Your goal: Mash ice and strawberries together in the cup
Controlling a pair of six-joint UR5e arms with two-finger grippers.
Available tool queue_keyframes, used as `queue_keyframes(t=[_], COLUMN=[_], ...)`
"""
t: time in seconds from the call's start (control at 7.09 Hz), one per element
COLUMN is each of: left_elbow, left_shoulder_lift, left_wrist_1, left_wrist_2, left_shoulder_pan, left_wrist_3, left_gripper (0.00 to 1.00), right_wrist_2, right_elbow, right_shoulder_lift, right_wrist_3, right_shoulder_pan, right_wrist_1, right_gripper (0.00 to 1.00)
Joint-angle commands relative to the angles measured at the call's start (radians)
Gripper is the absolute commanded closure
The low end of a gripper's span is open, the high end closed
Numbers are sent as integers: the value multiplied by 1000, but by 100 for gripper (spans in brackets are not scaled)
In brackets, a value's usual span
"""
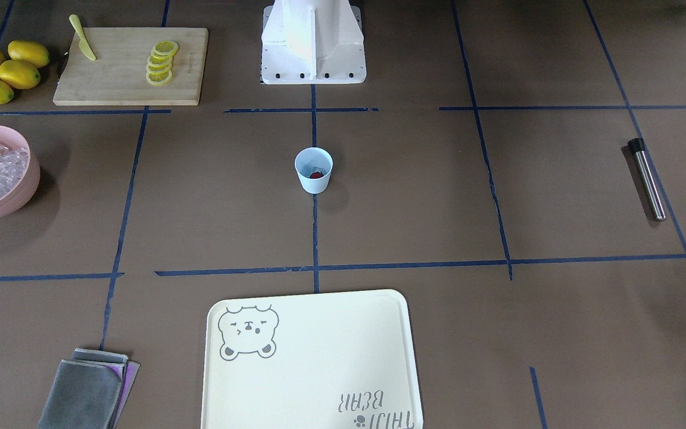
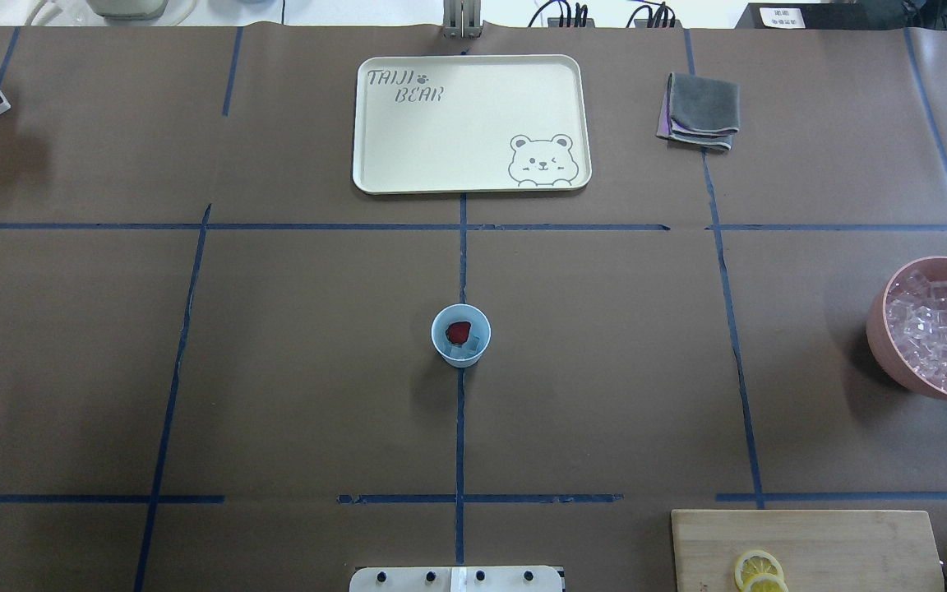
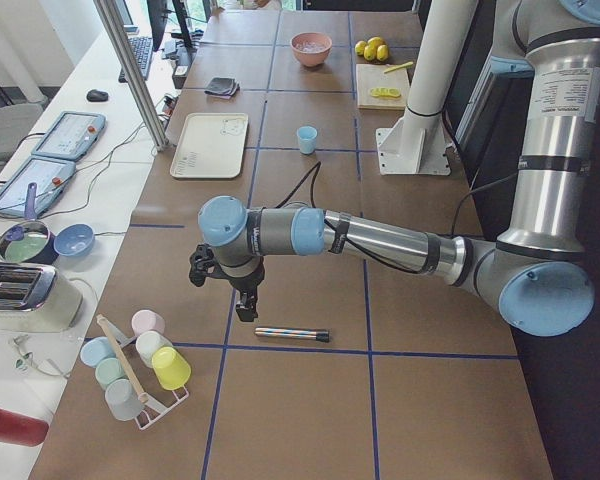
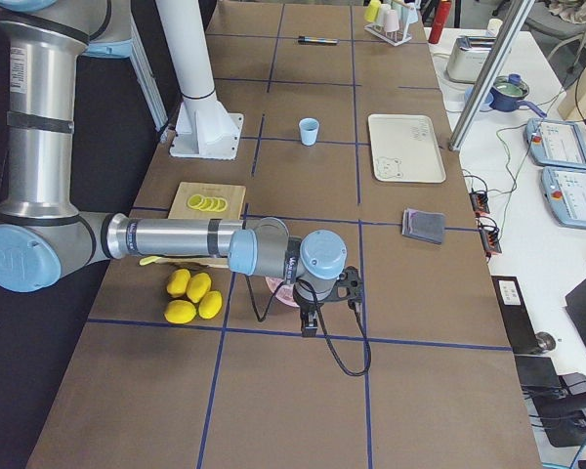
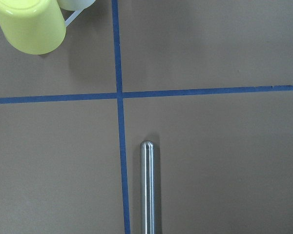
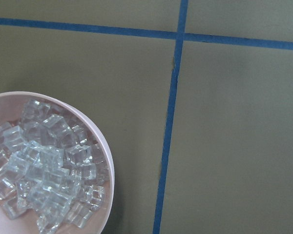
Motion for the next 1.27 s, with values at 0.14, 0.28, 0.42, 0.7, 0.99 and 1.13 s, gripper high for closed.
queue_keyframes(t=[0.14,0.28,0.42,0.7,0.99,1.13], left_elbow=[-2,-16,-9,-7,-7,-7], left_shoulder_lift=[43,47,47,47,47,46], left_wrist_1=[-55,-52,-50,-49,-50,-50], left_wrist_2=[3,6,6,6,4,4], left_shoulder_pan=[4,4,4,4,4,6], left_wrist_3=[9,9,9,9,9,9], left_gripper=[0,0,0,0,0,0], right_wrist_2=[-1,-3,-3,-3,-3,-3], right_elbow=[4,1,0,-4,-3,-3], right_shoulder_lift=[11,11,9,6,8,5], right_wrist_3=[-3,-1,-1,1,4,5], right_shoulder_pan=[2,2,2,2,2,2], right_wrist_1=[-1,0,2,3,5,6], right_gripper=[0,0,0,0,0,0])
